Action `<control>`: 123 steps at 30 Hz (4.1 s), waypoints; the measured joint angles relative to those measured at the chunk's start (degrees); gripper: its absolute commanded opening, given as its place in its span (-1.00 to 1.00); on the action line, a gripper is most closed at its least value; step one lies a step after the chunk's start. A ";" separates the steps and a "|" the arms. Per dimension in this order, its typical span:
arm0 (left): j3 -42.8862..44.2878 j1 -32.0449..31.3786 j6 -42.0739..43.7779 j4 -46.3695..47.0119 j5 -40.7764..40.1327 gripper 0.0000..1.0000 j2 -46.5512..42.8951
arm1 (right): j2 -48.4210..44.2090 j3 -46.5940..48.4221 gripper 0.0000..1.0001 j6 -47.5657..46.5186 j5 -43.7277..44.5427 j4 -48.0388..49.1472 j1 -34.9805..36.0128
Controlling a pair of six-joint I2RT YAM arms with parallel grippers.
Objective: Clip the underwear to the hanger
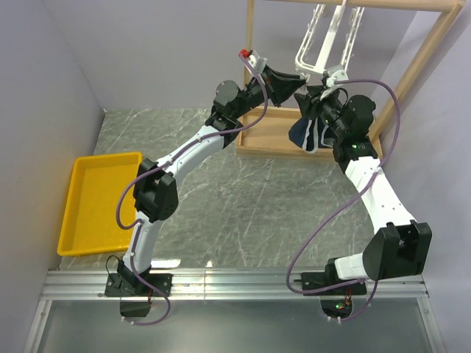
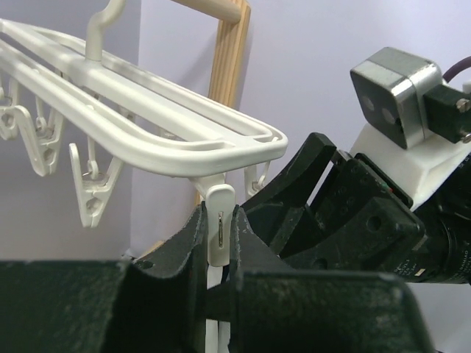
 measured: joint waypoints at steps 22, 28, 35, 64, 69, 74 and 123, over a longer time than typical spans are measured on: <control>-1.57 0.20 -1.53 -2.21 -1.25 -0.45 -1.29 | 1.86 4.24 -1.00 3.43 -2.93 -0.26 0.07; -6.19 3.52 -0.15 4.13 6.93 -0.16 -3.32 | 2.38 7.15 -1.00 4.24 -6.62 -2.97 -0.28; -7.50 6.21 4.24 11.47 16.76 -0.17 -3.34 | 4.24 10.69 -1.00 6.19 -9.70 -5.97 -0.76; 5.73 4.90 4.68 14.45 18.12 -0.10 5.49 | 6.67 12.96 -1.00 14.60 -16.44 -9.97 -3.34; 8.37 4.90 2.21 13.90 18.10 -0.19 7.65 | 6.71 13.16 -1.00 15.56 -17.66 -9.97 -3.61; 9.38 4.90 0.09 13.84 18.01 -0.39 8.59 | 6.91 13.33 -1.00 15.65 -18.64 -10.14 -3.80; 6.27 2.62 -6.91 8.35 7.89 0.41 6.14 | 2.78 7.67 -1.00 3.58 -3.54 -7.37 -0.63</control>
